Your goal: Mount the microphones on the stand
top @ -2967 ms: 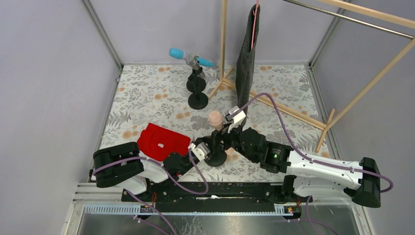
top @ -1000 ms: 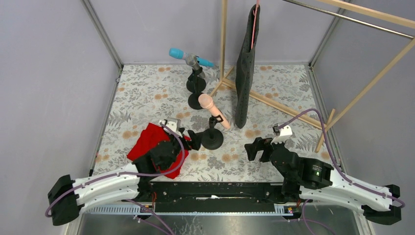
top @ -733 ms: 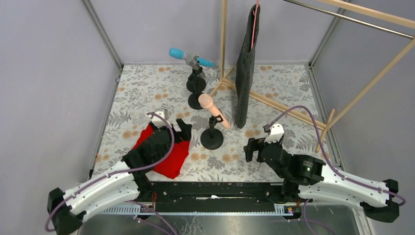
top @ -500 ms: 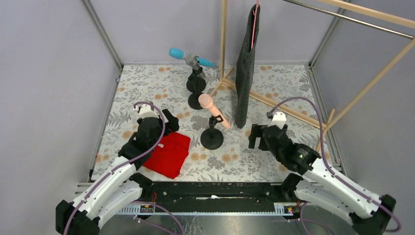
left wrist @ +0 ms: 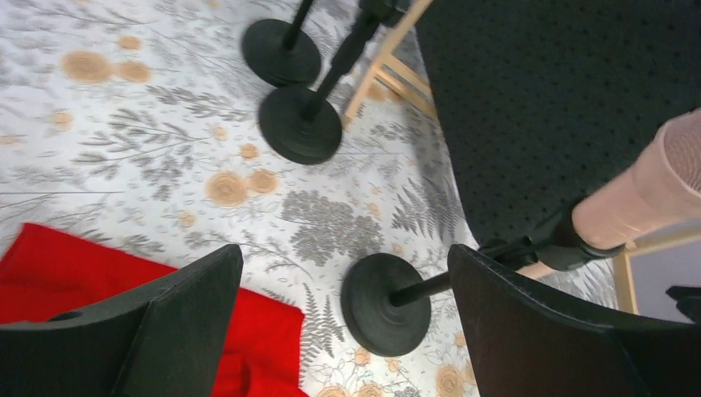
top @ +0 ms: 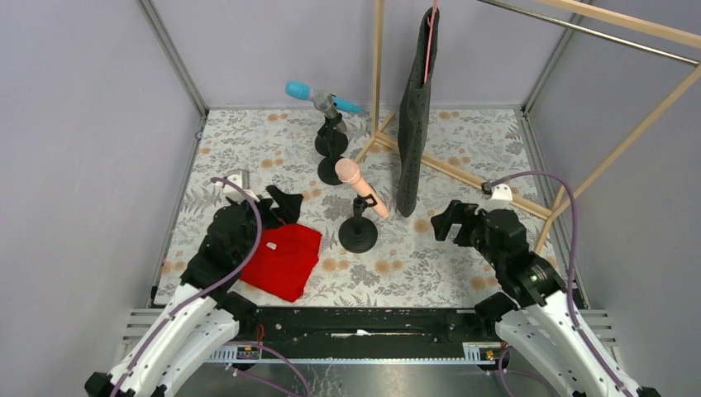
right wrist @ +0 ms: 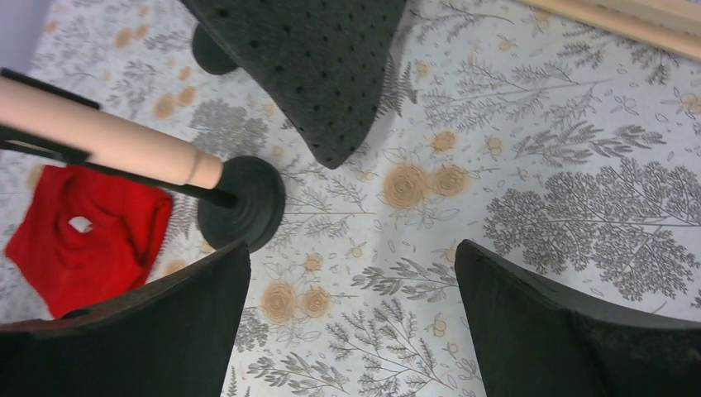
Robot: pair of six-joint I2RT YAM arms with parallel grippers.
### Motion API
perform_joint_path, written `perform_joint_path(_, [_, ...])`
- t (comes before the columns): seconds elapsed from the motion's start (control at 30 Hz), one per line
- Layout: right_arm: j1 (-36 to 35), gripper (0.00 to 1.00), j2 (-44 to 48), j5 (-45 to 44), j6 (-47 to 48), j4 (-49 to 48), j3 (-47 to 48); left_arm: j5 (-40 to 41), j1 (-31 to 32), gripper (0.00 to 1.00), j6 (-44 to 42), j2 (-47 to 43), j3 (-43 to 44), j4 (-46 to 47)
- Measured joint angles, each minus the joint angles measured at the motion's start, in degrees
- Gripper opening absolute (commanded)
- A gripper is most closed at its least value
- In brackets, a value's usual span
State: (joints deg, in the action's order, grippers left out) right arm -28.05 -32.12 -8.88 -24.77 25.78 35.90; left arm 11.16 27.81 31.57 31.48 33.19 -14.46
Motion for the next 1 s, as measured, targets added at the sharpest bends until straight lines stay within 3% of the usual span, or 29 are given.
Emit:
perform_joint_path(0.1, [0.0, 1.0, 3.34, 0.98, 0.11, -0.04, -0.24, -1.75, 2.97, 0.97, -0.15, 3.3, -2.8, 6.58])
perform_joint_path(0.33, [0.0, 1.0, 3.91, 1.49, 0.44, 1.95, -0.24, 4.85, 25.66, 0.98, -4.13, 7.13, -14.69, 21.9])
perform_joint_path(0.4, [0.0, 1.0, 4.2, 1.49, 0.59, 2.16, -0.24, 5.97, 28.68, 0.95, -5.53, 9.07, -17.0, 26.75])
perform_joint_path(0.5, [0.0, 1.0, 4.28, 1.51, 0.59, 2.16, -0.24, 7.02, 30.29, 0.74, -7.96, 14.82, -19.93, 36.46])
perform_joint_path(0.73, [0.0, 1.0, 4.26, 2.71, 0.61, 2.1, -0.28, 9.44, 30.45, 0.77, -18.43, 31.85, -21.2, 60.06])
perform_joint_path(0.87, [0.0, 1.0, 3.58, 3.82, 0.74, 2.08, -0.28, 8.13, 30.45, 0.77, -22.38, 38.05, -19.5, 68.06])
perform_joint_path(1.0, [0.0, 1.0, 3.5, 4.07, 0.81, 2.08, -0.31, 7.98, 30.14, 0.68, -24.35, 42.58, -16.76, 73.0])
